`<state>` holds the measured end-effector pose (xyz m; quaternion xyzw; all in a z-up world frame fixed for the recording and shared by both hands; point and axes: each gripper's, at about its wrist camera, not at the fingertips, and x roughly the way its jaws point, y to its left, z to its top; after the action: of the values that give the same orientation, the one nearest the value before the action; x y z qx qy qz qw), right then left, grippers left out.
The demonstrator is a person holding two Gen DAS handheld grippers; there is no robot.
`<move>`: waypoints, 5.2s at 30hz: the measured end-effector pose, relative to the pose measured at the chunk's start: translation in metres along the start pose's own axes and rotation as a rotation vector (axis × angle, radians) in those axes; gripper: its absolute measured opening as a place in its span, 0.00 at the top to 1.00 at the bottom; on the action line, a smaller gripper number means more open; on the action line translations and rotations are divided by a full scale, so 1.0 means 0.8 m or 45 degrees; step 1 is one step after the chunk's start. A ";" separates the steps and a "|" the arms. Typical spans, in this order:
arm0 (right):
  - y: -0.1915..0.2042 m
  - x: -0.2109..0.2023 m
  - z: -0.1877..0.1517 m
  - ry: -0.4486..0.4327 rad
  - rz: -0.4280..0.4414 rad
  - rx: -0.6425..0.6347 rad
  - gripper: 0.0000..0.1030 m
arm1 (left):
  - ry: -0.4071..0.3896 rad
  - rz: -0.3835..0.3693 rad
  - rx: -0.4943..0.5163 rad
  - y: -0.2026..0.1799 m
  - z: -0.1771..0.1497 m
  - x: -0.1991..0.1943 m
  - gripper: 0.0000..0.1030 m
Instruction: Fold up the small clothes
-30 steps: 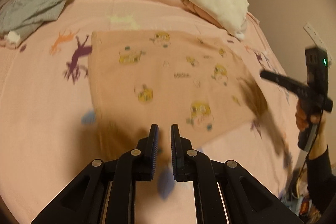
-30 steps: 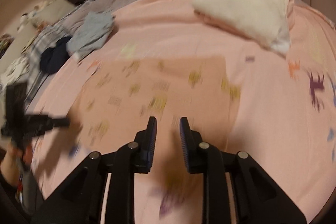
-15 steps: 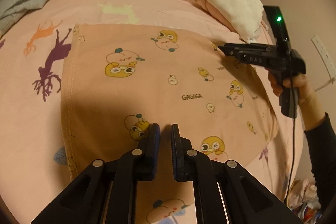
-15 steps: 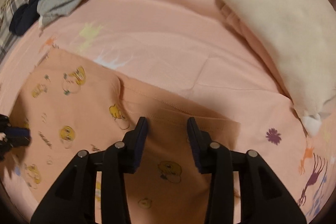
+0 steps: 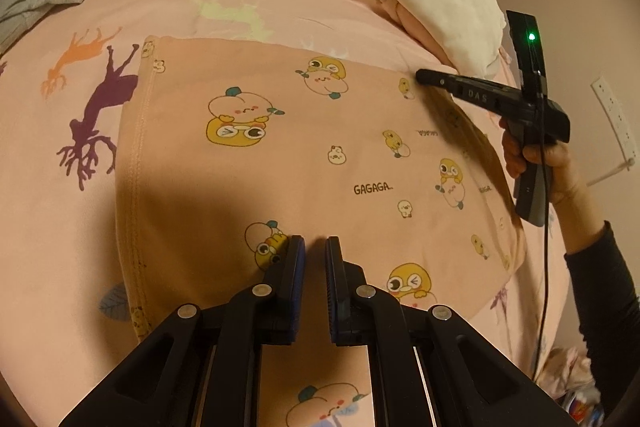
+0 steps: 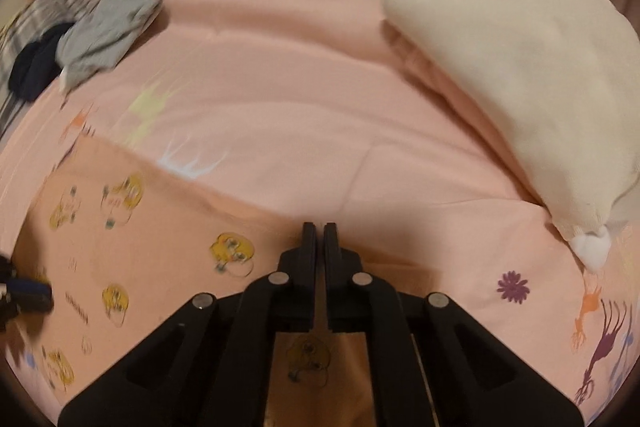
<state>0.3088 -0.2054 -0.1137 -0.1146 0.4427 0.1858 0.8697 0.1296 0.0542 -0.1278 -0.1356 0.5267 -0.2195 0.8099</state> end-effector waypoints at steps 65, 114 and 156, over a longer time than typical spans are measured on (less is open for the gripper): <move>0.013 -0.133 -0.214 0.011 0.074 0.369 0.70 | -0.100 0.409 0.175 -0.032 -0.071 -0.030 0.70; -0.028 -0.203 -0.290 -0.052 0.019 0.649 0.60 | -0.114 0.284 -0.152 0.032 -0.114 -0.083 0.50; 0.138 -0.054 -0.058 -0.041 0.206 0.241 0.83 | -0.109 -0.132 -0.493 0.086 0.024 -0.010 0.80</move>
<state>0.2050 -0.1317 -0.1095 0.0070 0.4519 0.2145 0.8659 0.1589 0.1176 -0.1450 -0.3249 0.5166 -0.1496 0.7780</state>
